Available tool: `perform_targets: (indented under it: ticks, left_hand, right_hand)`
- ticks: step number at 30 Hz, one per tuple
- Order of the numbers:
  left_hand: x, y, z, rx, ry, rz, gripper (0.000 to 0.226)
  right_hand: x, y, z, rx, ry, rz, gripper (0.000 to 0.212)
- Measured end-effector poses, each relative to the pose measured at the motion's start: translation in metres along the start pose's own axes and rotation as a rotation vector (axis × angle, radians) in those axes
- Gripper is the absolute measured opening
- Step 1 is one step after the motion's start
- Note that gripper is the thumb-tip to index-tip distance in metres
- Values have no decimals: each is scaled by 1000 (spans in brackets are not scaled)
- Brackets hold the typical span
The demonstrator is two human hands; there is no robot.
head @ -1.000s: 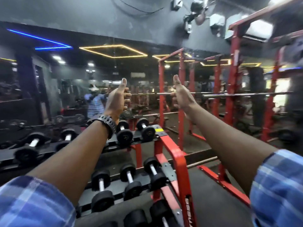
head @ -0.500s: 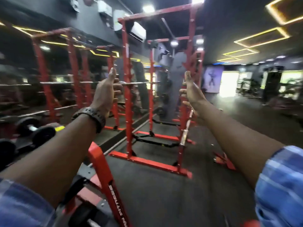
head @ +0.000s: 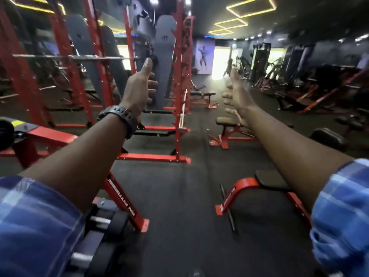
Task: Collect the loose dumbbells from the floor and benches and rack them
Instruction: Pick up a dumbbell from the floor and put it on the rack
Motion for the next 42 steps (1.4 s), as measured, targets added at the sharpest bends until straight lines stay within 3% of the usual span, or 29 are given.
perform_targets:
  ticks: [4, 13, 21, 34, 42]
  left_hand:
    - [45, 68, 0, -17, -7, 115, 72]
    - [216, 314, -7, -24, 89, 632, 38]
    - [263, 396, 2, 74, 34, 744, 48]
    - [293, 428, 4, 89, -6, 796, 55]
    - [359, 416, -16, 21, 8, 897, 53]
  right_hand:
    - [-62, 65, -4, 11, -30, -105, 69]
    - [-284, 316, -68, 153, 87, -609, 88]
    - [-347, 452, -76, 111, 90, -860, 86]
    - [-371, 469, -83, 74, 16, -880, 89]
    - [-433, 434, -92, 160, 98, -916, 90]
Point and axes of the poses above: each hand's wrist, its own y-axis away from the middle knuckle, its own z-axis out of the back of the hand, x = y × z, the point moved 9 cm from there along -y, towards the middle knuckle, and after that the axes turned 15 degrees about y, right-handed, at the moved point
